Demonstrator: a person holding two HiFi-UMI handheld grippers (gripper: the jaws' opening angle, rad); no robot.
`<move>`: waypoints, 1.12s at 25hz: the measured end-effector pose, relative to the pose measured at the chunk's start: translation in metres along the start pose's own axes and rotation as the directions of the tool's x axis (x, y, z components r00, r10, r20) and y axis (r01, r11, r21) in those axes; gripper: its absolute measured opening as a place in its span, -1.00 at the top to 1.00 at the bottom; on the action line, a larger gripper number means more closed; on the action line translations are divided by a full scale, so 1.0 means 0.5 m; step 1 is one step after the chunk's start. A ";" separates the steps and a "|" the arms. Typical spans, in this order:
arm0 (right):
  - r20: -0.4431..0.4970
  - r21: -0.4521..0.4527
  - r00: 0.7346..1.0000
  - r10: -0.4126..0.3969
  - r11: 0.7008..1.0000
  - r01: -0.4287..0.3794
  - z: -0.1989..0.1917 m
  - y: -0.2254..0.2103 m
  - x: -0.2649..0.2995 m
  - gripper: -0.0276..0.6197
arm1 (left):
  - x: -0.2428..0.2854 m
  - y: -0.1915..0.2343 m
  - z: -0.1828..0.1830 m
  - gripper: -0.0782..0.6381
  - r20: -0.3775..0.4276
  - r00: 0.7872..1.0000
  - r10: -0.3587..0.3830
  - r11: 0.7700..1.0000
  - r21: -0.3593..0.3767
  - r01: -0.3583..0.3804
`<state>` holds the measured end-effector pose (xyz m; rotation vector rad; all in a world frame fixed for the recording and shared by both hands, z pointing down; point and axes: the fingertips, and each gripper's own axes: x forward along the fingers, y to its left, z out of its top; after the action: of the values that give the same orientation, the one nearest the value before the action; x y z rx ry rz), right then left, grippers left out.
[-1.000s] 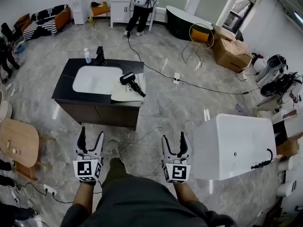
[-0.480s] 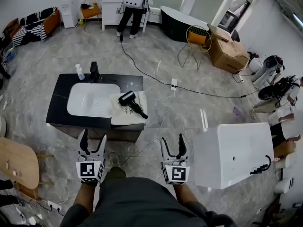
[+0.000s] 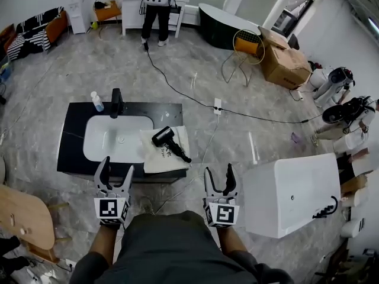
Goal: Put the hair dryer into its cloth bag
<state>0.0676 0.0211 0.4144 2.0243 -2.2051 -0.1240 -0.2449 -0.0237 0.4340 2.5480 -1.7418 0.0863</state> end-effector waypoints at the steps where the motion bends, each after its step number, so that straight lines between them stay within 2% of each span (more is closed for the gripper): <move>1: 0.001 0.002 1.000 -0.001 1.000 0.001 0.002 0.000 0.012 0.00 | 0.013 0.006 0.000 -0.13 -0.002 1.000 0.000 1.000 0.000 0.000; 7: -0.027 0.035 0.999 0.032 0.999 -0.031 -0.016 -0.015 0.071 0.00 | 0.067 -0.001 -0.007 -0.13 -0.013 0.999 0.044 0.999 0.005 -0.044; 11: -0.048 0.023 0.993 0.106 0.994 -0.105 -0.033 -0.023 0.112 0.00 | 0.084 -0.016 -0.011 -0.13 -0.020 0.995 0.099 0.995 0.009 -0.099; 16: -0.074 0.012 0.979 0.190 0.982 -0.189 -0.060 -0.012 0.168 0.00 | 0.106 -0.024 -0.009 -0.13 -0.031 0.991 0.130 0.991 0.013 -0.129; 20: -0.141 0.006 0.954 0.265 0.964 -0.267 -0.116 0.025 0.222 0.00 | 0.113 -0.026 -0.014 -0.13 -0.044 0.988 0.147 0.989 0.015 -0.146; 28: -0.285 0.007 0.887 0.364 0.926 -0.377 -0.310 0.095 0.326 0.00 | 0.097 0.011 -0.025 -0.12 -0.075 0.974 0.212 0.977 0.008 -0.212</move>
<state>0.0326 -0.1311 0.5830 1.4502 -2.3216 0.1445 -0.2325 -0.0696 0.4501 2.3169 -1.9773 0.1884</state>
